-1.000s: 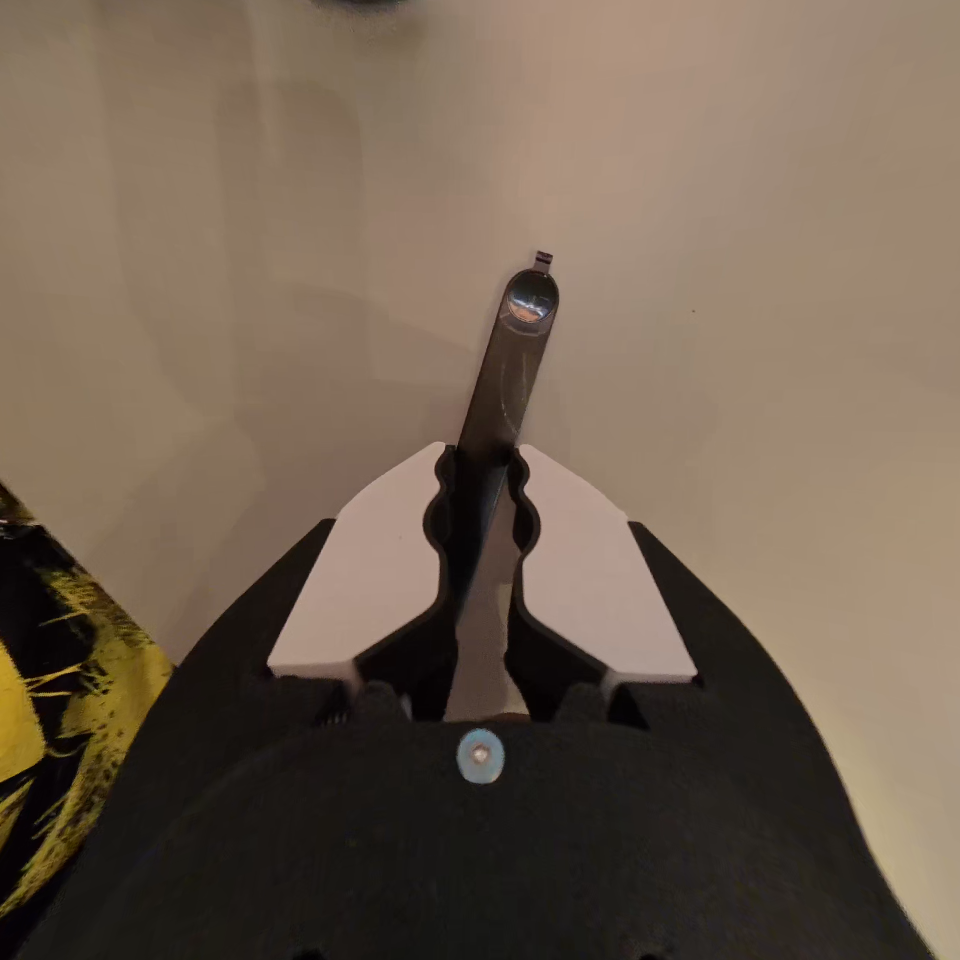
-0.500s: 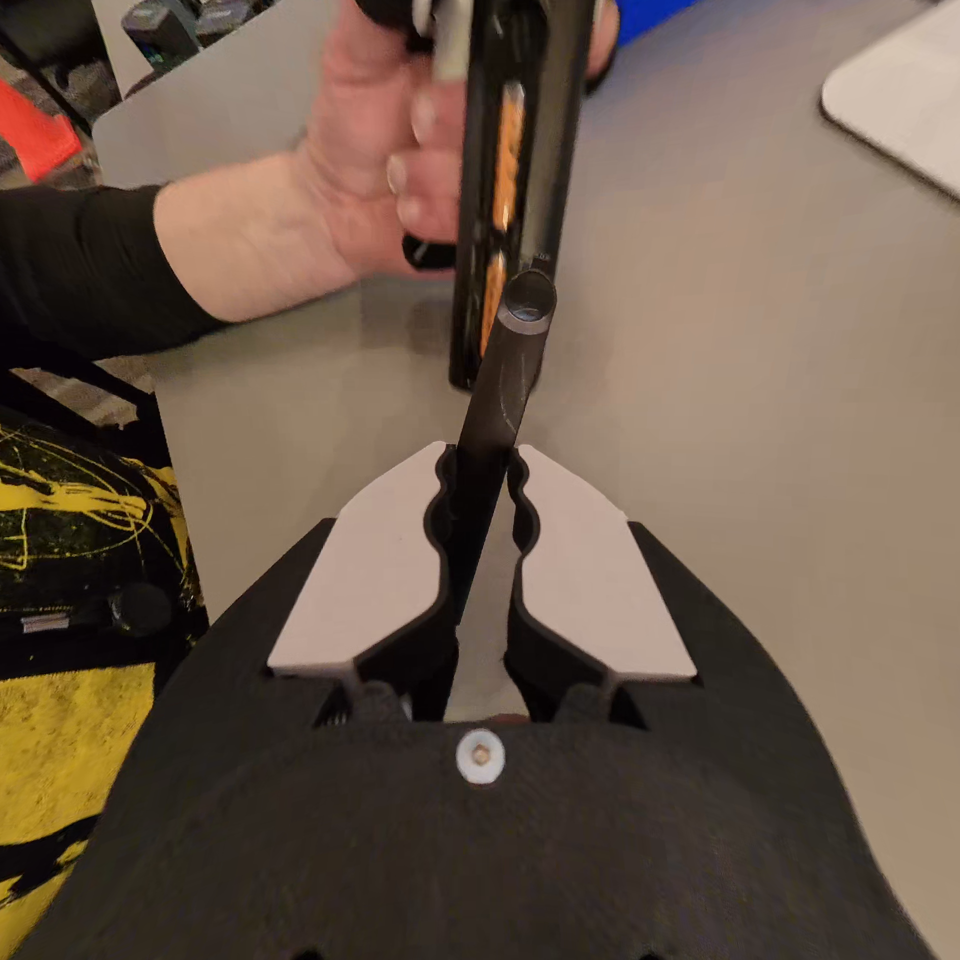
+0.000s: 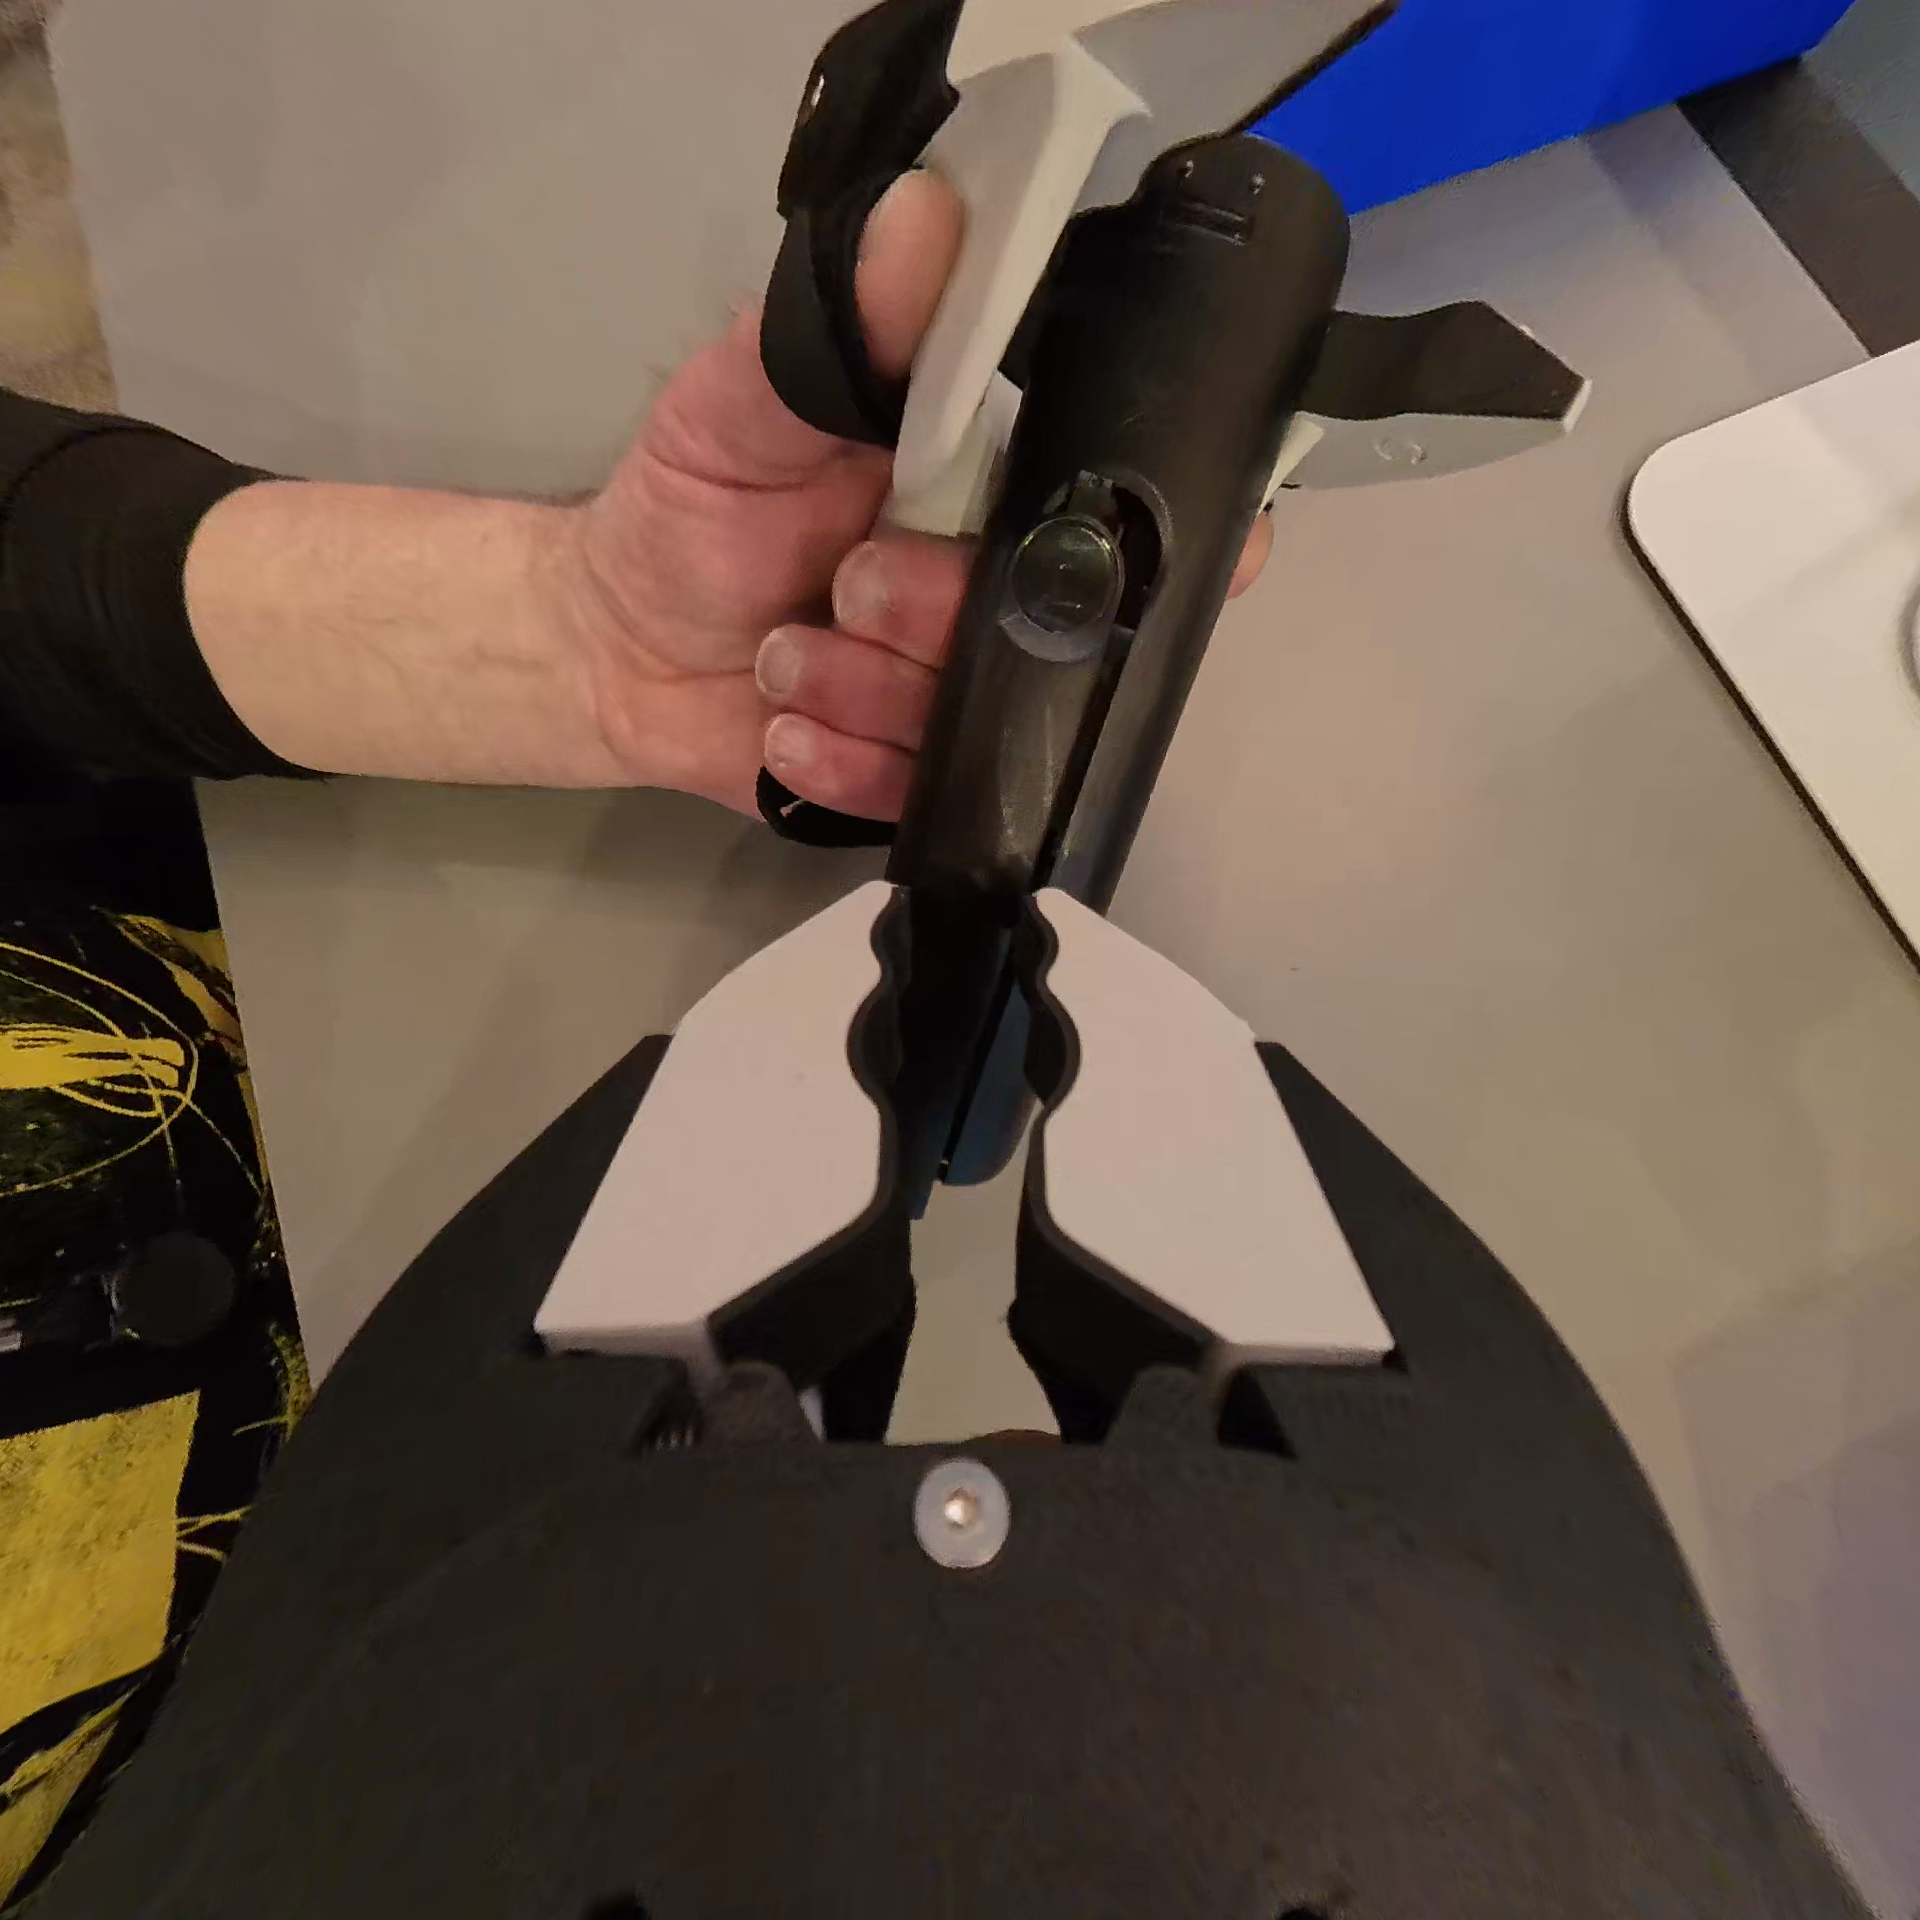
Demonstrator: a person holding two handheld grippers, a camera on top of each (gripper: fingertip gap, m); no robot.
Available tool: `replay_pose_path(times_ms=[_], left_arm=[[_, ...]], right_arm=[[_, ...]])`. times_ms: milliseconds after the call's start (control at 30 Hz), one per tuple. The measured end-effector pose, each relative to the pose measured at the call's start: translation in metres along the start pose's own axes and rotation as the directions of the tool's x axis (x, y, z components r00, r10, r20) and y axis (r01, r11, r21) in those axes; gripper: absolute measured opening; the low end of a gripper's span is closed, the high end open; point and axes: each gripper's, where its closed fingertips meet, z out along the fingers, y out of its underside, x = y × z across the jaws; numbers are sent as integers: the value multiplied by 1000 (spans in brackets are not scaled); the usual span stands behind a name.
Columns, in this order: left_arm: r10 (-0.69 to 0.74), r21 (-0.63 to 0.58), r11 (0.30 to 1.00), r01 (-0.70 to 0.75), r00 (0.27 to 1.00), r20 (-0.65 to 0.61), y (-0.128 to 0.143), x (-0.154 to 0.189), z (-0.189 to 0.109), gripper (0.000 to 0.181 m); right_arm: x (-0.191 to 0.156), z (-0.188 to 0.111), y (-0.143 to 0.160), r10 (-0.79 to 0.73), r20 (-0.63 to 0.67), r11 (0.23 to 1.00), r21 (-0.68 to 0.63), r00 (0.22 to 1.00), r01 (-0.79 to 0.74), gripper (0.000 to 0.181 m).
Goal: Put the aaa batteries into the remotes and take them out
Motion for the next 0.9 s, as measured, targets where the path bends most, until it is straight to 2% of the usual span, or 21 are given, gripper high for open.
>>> replay_pose_path(times_ms=[300, 400, 533, 600, 633, 700, 767, 833, 900], left_arm=[[-31, 32, 999, 32, 999, -15, -5, 2, -2, 57], [-32, 35, 999, 32, 999, -14, -5, 2, -1, 57], [-47, 47, 998, 48, 998, -35, -7, 5, -2, 57], [-51, 54, 997, 53, 998, -49, -9, 8, -2, 58], [-55, 57, 997, 58, 997, -57, -10, 10, -2, 58], [-65, 64, 995, 70, 995, -80, -13, 14, -3, 57], [-64, 69, 995, 72, 992, -107, -15, 20, -2, 57], [-63, 76, 994, 74, 989, -133, -15, 25, 0, 57], [-67, 94, 992, 82, 986, -155, -18, 30, 2, 57]], right_arm=[[3, 0, -6, -60, -83, 996, -73, 995, 54, 20], [8, -1, -7, -81, -138, 993, -95, 987, 68, 33], [5, -1, -10, -76, -115, 994, -86, 990, 67, 34], [6, -8, -13, -55, -112, 998, -35, 992, 52, 36], [3, -13, -16, -35, -79, 999, 16, 996, 36, 39], [1, -26, -16, 9, -13, 991, 135, 1000, -7, 56], [5, -35, -4, 115, 75, 968, 216, 990, -129, 66], [0, -37, 1, 232, 251, 900, 311, 940, -305, 75], [-5, -39, 2, 284, 375, 795, 422, 882, -435, 76]])
